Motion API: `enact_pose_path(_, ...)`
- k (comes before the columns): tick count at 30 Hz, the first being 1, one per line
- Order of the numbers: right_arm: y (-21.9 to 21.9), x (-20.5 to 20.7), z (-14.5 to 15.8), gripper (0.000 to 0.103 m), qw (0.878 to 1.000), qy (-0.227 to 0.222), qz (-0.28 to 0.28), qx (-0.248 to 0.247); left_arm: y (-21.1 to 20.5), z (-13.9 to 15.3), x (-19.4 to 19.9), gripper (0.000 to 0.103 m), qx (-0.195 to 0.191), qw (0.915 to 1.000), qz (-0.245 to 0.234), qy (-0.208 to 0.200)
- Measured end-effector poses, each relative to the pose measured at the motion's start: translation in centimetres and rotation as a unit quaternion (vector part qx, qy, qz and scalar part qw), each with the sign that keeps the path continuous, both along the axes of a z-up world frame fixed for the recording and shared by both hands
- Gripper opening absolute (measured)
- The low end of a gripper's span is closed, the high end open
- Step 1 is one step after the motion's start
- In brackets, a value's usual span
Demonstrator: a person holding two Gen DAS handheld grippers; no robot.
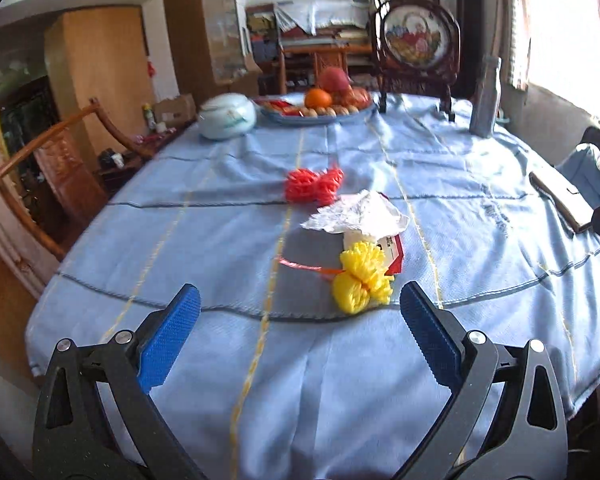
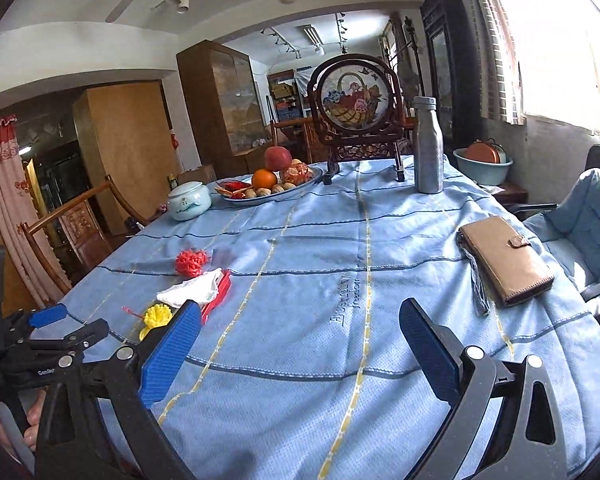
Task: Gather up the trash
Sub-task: 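Move both tools back over the table toward the yellow mesh item, then grasp the yellow mesh item with the left tool while the right tool grasps the white tissue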
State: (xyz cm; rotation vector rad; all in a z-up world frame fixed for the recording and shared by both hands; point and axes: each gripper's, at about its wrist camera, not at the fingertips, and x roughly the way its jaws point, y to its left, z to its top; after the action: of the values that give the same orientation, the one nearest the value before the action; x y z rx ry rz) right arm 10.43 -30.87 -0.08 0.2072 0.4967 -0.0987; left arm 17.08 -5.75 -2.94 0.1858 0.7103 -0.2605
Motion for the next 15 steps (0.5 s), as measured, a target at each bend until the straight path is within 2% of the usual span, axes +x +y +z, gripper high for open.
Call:
enact_pose_path(3,0.9,2.3,0.4,0.097,1.0,0.006,0.007,-0.006,-1.7,-1.4,2.8,0.096,-0.001,0.9986,-0.03,0.044)
enact_pose_path(7,2.2,4.9,0.6,0.097,1.0,0.017,0.014,-0.021,-4.1,-2.9,4.6,0.096,0.04,0.9961,-0.047,0.063)
enact_pose_path(9,2.7,6.0,0.7,0.098,0.999,0.024,0.016,-0.027,-4.4,-3.4,5.3,0.096,0.044,0.9953,-0.05,0.07)
enact_pose_path(11,3.0,6.9,0.8,0.098,0.999,0.029,0.017,-0.034,-4.2,-3.5,6.1,0.087,0.043,0.9954,-0.046,0.072)
enact_pose_path(13,3.4,7.7,0.9,0.097,0.998,0.032,0.016,-0.043,-3.3,-3.6,6.6,0.07,0.04,0.9954,-0.044,0.075)
enact_pose_path(15,3.6,8.5,0.9,0.098,0.998,0.034,0.02,-0.046,-2.1,-3.2,7.2,0.062,0.029,0.996,-0.038,0.076)
